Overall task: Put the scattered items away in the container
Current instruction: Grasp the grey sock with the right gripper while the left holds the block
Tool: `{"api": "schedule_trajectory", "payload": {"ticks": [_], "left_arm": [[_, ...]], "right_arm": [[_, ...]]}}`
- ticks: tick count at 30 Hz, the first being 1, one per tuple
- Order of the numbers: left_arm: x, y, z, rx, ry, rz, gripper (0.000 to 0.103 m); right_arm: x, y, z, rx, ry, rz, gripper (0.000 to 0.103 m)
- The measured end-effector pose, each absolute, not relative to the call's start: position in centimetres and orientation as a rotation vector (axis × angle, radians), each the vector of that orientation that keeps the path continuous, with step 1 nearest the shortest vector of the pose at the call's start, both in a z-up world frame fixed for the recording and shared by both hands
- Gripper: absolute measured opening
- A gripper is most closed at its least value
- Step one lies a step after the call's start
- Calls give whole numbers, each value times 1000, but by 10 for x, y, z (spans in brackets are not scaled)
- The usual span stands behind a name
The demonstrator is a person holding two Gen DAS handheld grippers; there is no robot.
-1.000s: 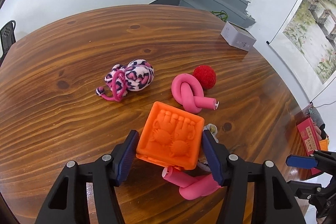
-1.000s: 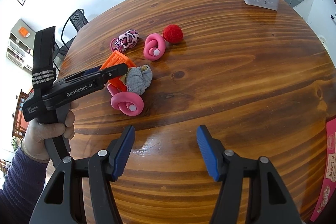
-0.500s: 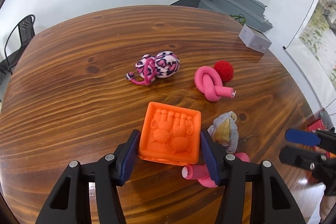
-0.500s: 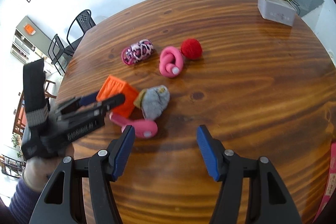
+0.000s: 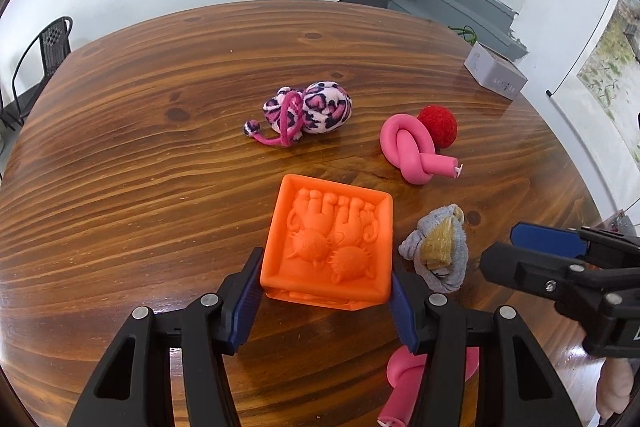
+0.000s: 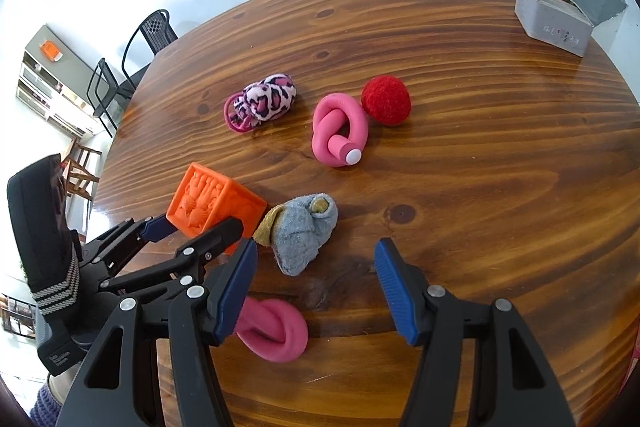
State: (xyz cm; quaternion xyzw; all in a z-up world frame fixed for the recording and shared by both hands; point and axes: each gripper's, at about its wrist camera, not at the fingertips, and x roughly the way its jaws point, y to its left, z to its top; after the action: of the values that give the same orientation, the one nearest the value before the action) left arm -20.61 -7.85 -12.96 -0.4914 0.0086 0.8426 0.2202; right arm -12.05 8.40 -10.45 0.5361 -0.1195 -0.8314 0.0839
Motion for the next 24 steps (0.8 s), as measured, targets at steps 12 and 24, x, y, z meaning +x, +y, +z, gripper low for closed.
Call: {"api": "schedule_trajectory", "payload": {"ticks": [12,24], "left_arm": [[-205,-107,-114,-1360,-14,2439,57],[-190,-118,-100,-1350,-30,2489,57]], "right_arm": [[-139,62,-116,1610,-281,-2450,65],[-144,53,-136,1682,-157,-2465,49]]}}
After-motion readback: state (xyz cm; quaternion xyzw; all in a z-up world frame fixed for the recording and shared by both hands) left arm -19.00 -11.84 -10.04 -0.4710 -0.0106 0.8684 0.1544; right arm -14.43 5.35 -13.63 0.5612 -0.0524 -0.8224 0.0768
